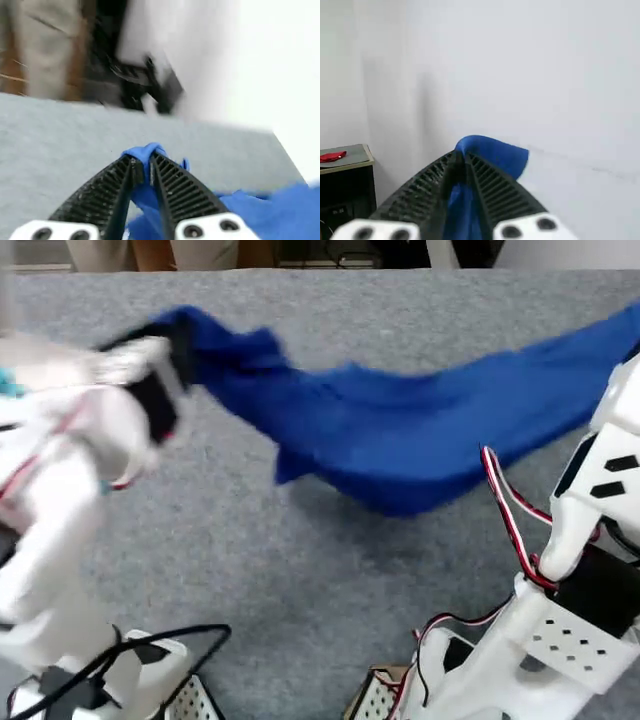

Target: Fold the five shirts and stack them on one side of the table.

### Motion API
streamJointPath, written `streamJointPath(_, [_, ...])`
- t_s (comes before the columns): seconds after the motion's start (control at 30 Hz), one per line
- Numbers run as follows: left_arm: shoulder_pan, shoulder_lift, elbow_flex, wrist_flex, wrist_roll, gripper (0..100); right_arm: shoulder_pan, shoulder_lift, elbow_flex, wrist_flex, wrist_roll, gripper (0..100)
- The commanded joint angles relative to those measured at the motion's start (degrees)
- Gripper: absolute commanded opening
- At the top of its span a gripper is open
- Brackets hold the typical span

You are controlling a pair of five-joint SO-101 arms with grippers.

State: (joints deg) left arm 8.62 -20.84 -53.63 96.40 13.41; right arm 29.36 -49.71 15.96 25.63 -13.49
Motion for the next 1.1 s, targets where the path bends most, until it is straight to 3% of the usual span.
streamJointPath(0.0, [-7.21, -1.54, -0.35, 3.60, -0.26, 2, -1.01, -0.75, -1.45, -2.73, -0.18, 0.6])
streamJointPath(0.13, [-9.58, -1.89, 7.12, 4.22, -0.35, 2, -1.19, -0.48, 2.15, -2.81, -0.53, 0.6])
streamJointPath(0.33, [-9.32, -0.75, 10.20, -0.09, 0.53, 2, -7.87, -0.31, 3.12, -4.13, -0.18, 0.6])
streamJointPath(0.67, [-9.41, 7.52, 8.00, -26.02, 6.07, 2, -12.53, 11.03, -2.51, -24.44, 3.60, 0.6])
streamJointPath(0.87, [-9.32, 10.07, 3.52, -42.20, 3.96, 2, -12.70, 22.55, -20.53, -25.85, 3.52, 0.6])
streamJointPath(0.97, [-9.32, 10.86, 4.04, -43.25, -0.97, 2, -12.53, 29.32, -30.37, -24.26, 3.60, 0.6])
streamJointPath(1.07, [-9.41, 11.03, 5.54, -36.48, -2.81, 2, -12.26, 33.54, -36.62, -13.98, 3.34, 0.6])
